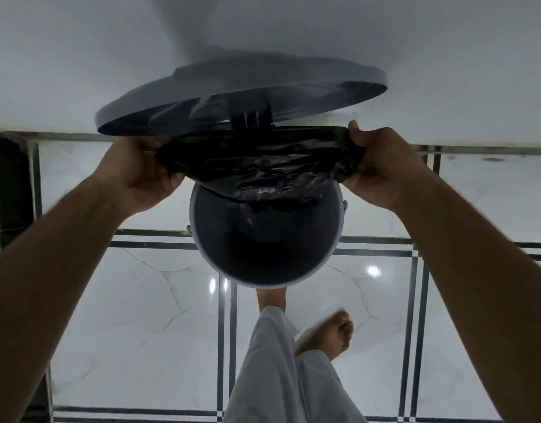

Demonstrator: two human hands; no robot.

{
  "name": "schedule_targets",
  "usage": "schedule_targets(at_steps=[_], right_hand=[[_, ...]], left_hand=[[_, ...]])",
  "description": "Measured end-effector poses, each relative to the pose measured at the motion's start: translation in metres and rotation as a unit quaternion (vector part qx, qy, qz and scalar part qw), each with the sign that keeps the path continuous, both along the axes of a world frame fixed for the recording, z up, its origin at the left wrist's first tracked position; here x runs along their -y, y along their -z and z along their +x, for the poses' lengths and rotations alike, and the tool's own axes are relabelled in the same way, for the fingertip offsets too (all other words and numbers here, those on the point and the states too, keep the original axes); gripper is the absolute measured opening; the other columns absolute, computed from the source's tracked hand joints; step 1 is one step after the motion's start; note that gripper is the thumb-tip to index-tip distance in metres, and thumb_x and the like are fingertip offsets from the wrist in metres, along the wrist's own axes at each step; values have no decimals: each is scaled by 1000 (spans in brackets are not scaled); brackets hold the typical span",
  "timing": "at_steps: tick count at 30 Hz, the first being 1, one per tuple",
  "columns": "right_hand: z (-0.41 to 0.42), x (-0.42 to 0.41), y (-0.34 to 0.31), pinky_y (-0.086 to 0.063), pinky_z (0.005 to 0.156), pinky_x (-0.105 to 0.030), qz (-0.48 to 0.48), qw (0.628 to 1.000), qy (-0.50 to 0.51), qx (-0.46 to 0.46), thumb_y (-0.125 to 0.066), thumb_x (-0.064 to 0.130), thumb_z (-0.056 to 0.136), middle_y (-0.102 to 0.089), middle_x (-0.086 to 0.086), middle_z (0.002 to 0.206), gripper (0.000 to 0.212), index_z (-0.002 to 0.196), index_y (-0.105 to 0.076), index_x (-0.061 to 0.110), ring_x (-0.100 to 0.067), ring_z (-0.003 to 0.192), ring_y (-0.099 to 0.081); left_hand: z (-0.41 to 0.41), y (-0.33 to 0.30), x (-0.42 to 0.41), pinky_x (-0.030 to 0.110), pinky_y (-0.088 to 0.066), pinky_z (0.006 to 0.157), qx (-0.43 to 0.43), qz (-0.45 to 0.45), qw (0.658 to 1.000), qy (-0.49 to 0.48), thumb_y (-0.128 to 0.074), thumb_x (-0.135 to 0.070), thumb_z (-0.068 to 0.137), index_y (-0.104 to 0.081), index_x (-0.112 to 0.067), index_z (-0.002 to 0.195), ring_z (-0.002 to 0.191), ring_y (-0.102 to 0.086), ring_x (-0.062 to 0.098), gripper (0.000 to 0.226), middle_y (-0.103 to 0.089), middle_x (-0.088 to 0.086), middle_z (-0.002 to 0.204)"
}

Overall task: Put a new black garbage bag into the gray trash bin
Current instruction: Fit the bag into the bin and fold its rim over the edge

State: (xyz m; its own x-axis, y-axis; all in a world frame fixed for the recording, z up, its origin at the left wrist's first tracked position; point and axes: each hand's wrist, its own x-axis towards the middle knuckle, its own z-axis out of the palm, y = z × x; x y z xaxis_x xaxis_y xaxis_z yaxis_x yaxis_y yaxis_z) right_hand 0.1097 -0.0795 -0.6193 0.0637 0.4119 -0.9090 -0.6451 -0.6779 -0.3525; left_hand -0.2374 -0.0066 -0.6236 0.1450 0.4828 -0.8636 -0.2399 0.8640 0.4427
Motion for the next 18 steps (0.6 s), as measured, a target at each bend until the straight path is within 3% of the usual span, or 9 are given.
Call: schedule_targets(at_steps=[2,4,8,10,12,15,18], right_hand=[[-4,4,4,-68,73,-34,-9,1000,18,-16,-54,23,116,-82,-12,103,28,115,-74,3,-24,86,-83],[-7,7,6,-67,70,-33,-14,999,38,-23,-53,24,116,-81,-10,97,29,112,-74,5,-23,80,-82],[-4,14,7,-68,70,-36,-18,999,28,8,-57,29,115,-83,-13,105,34,131,-74,5,-27,86,-83],[0,17,8,-68,72,-36,-17,1000,1,25,-59,30,114,-83,-13,105,31,124,-75,5,-27,89,-83],[2,18,7,-67,73,-34,-19,998,-26,47,-60,30,114,-83,-10,97,28,110,-75,7,-24,84,-81],[-1,20,5,-67,85,-38,-2,995,-61,85,-62,33,113,-83,-5,94,27,104,-76,11,-22,87,-80],[-15,21,-9,-67,83,-37,20,993,-83,86,-64,32,112,-84,2,96,23,113,-78,14,-17,91,-80]], left_hand=[[-2,1,2,23,-62,88,14,3,1000,-1,-59,-14,101,-73,-22,120,99,-72,15,25,-73,-2,115],[-3,2,5,28,-63,89,19,7,999,29,-60,-18,99,-68,-23,120,104,-68,18,23,-67,0,117],[-7,3,14,34,-67,86,-18,-37,991,129,-63,-26,103,-81,-11,117,107,-79,23,27,-79,10,125],[-13,3,17,34,-65,92,-39,-42,979,197,-67,-25,101,-74,-1,132,109,-77,23,40,-73,19,138],[-19,6,17,36,-62,96,-51,-21,963,262,-75,-23,94,-64,5,139,106,-75,24,55,-67,26,138],[-13,3,17,39,-56,98,-110,39,953,279,-86,-26,73,-73,0,125,105,-72,28,59,-72,31,122],[4,-1,25,36,-50,93,-289,83,929,215,-83,-34,69,-79,-23,98,108,-67,25,32,-75,4,102]])
